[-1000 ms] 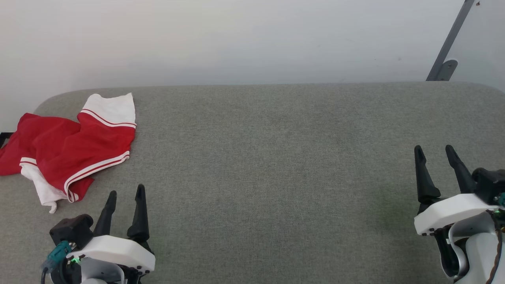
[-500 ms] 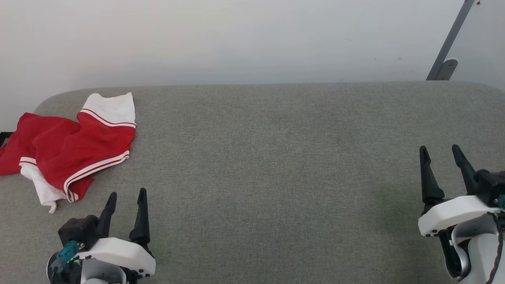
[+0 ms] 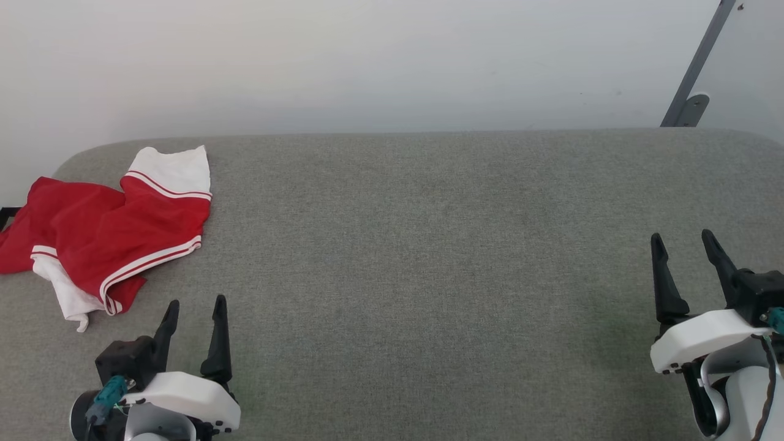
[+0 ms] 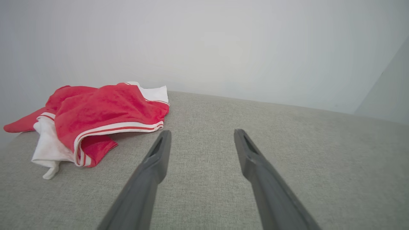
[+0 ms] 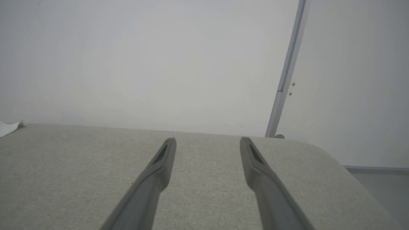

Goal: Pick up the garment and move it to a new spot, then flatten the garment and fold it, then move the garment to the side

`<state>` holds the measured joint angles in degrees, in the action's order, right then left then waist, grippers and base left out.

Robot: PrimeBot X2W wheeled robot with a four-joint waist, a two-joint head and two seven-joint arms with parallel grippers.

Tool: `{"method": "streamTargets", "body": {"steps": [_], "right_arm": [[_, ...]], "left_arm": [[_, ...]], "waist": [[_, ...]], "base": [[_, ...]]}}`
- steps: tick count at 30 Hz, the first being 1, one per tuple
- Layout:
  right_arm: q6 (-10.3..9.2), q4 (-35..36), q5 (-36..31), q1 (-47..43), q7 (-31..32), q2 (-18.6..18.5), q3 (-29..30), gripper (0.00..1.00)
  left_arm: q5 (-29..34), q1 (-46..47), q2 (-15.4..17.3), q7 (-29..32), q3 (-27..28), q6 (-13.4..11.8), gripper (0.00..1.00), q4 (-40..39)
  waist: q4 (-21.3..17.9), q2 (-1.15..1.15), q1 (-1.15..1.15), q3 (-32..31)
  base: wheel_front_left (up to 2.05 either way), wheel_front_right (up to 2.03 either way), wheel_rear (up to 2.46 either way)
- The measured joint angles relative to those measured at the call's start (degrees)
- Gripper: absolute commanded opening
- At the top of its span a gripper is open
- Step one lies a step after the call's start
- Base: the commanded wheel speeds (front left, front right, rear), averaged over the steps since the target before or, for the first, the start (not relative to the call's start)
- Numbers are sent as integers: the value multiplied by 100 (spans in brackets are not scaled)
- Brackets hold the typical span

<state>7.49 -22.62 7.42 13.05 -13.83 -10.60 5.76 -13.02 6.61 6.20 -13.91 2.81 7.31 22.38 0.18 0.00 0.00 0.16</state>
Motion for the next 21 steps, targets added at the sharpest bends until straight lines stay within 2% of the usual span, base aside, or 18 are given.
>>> {"method": "streamTargets", "body": {"steps": [12,21], "right_arm": [[0,-151,-115,19,-110,-2,67,100],[0,-247,398,34,-114,-49,43,100]], "left_arm": [[244,1,89,-100,-112,5,100,129],[232,79,118,-101,-232,9,100,148]], "waist": [[13,0,0,-20],[186,0,0,-25]], "base": [[0,0,0],[0,0,0]]}}
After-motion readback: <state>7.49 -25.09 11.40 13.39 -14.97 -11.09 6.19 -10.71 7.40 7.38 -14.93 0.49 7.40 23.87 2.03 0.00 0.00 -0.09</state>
